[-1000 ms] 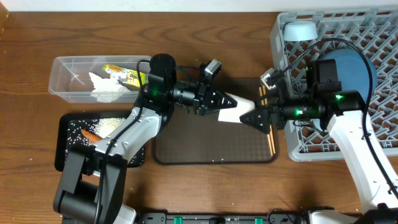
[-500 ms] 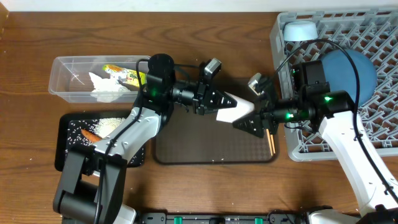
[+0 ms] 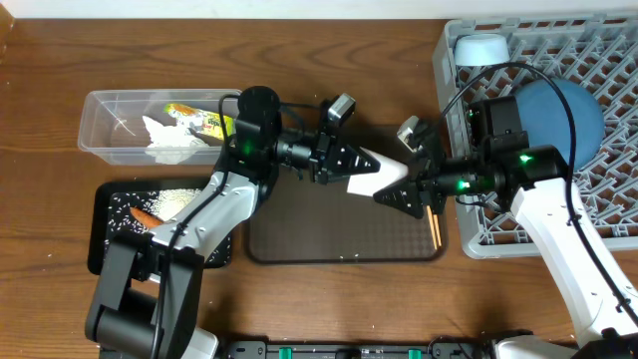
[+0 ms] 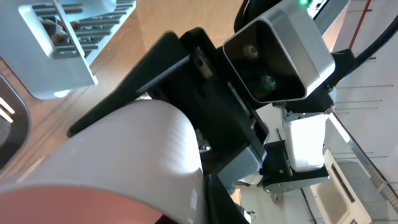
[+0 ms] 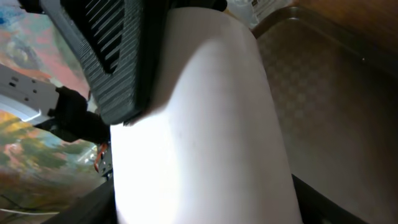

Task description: Sort waste into correct bins and load items into the dishwasher rack

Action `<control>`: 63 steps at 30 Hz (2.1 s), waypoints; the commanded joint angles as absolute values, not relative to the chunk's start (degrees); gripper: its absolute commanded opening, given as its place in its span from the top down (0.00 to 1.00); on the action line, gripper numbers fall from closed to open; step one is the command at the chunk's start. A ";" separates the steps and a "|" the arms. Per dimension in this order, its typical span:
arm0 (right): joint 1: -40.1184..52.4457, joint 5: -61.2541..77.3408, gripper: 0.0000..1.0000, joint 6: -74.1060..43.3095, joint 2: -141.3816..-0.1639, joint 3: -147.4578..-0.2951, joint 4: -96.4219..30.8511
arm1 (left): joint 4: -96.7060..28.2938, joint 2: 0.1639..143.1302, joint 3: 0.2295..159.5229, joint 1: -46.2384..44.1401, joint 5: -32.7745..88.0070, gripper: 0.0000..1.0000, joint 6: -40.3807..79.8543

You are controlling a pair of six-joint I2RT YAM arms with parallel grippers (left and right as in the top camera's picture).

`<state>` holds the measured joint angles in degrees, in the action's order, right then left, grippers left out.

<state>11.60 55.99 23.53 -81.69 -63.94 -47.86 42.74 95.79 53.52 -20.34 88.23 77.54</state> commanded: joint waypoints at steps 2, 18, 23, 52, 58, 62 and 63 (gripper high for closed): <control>11.53 57.04 0.43 23.14 -81.32 -63.90 -46.68 | 42.98 95.24 54.28 -20.58 89.27 0.92 76.53; 8.64 57.08 0.64 21.23 -81.21 -64.07 -46.33 | 42.96 95.24 51.99 -20.58 90.04 0.88 72.07; 7.18 57.69 0.66 20.56 -81.21 -64.07 -46.26 | 42.96 95.24 50.06 -20.58 90.04 0.88 71.05; 3.73 57.65 0.72 18.15 -80.60 -65.58 -44.62 | 42.96 95.24 45.06 -20.97 90.00 0.75 63.18; 3.16 57.58 0.71 17.76 -79.00 -65.58 -44.69 | 42.98 95.24 45.06 -20.91 89.97 0.71 63.18; 3.16 56.95 0.71 17.76 -77.41 -65.58 -44.60 | 42.96 95.24 45.06 -20.91 90.00 0.71 62.59; 3.16 56.64 0.70 17.76 -77.08 -65.58 -44.77 | 42.96 95.24 45.06 -20.91 89.97 0.71 62.59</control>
